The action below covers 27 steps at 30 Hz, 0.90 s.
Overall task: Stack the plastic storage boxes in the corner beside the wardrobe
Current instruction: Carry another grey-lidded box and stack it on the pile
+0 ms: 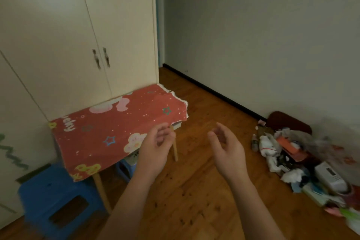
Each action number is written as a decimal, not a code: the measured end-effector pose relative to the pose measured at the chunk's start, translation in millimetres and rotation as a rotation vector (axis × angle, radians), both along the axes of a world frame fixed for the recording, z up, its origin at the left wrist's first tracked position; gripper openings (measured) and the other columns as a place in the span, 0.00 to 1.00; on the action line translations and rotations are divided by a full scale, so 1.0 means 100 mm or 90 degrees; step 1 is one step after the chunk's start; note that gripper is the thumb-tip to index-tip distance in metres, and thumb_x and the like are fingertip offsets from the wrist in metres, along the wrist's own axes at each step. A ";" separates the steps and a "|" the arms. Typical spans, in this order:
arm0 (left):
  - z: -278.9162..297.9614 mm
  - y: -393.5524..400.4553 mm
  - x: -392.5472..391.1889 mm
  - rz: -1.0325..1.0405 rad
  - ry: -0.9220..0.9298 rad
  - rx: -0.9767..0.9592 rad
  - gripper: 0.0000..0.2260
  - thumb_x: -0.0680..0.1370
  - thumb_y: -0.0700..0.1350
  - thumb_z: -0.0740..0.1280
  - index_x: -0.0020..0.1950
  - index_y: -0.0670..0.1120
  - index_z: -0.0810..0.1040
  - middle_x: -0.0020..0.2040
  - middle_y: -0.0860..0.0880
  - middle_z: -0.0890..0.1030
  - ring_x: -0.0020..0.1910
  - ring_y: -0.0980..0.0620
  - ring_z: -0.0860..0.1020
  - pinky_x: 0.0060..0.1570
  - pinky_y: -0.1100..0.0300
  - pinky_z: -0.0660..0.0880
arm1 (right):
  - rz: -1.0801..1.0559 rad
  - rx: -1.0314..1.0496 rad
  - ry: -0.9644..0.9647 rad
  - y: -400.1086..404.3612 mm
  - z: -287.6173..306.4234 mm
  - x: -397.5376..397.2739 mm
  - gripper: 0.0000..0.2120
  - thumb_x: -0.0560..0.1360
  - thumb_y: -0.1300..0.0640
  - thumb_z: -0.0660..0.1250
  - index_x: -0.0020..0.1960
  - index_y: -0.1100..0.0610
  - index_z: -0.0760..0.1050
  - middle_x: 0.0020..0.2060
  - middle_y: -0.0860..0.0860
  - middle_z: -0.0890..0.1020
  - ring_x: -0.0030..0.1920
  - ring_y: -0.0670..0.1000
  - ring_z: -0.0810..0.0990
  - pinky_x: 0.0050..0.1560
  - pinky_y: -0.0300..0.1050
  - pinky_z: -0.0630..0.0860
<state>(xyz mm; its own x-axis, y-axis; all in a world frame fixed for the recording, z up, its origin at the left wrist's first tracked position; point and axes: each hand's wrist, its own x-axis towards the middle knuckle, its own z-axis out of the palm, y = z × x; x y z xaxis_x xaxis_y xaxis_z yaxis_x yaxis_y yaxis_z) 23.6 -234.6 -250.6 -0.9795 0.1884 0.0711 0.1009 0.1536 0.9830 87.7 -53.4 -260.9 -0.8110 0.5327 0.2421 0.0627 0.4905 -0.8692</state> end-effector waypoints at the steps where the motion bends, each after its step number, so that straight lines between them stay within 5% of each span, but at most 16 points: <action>1: -0.01 0.12 -0.02 -0.008 0.000 -0.004 0.12 0.79 0.52 0.67 0.62 0.56 0.75 0.56 0.60 0.79 0.55 0.63 0.77 0.50 0.67 0.72 | -0.003 -0.003 0.000 0.11 -0.01 -0.01 0.25 0.79 0.42 0.62 0.74 0.47 0.67 0.53 0.36 0.76 0.52 0.34 0.75 0.43 0.29 0.71; 12: -0.22 1.43 -0.67 -0.049 -0.037 -0.035 0.16 0.79 0.50 0.68 0.66 0.54 0.74 0.56 0.58 0.80 0.54 0.64 0.78 0.58 0.61 0.75 | -0.037 -0.058 -0.049 1.31 -0.33 -0.50 0.25 0.78 0.42 0.63 0.73 0.49 0.68 0.54 0.39 0.78 0.54 0.37 0.76 0.44 0.29 0.72; 27: -0.31 2.96 -2.94 -0.075 -0.042 -0.032 0.16 0.79 0.50 0.67 0.67 0.55 0.73 0.56 0.61 0.80 0.56 0.63 0.77 0.57 0.60 0.74 | -0.075 -0.044 -0.066 2.81 -0.29 -2.67 0.25 0.78 0.41 0.63 0.73 0.46 0.67 0.54 0.36 0.78 0.52 0.31 0.75 0.42 0.23 0.71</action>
<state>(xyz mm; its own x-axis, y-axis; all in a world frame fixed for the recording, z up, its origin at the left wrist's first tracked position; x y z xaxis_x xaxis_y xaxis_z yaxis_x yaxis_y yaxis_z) -270.0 61.9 -282.0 -0.9528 0.3035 -0.0044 0.0573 0.1938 0.9794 -179.2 227.9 -289.9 -0.7605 0.6381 0.1203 0.2074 0.4142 -0.8862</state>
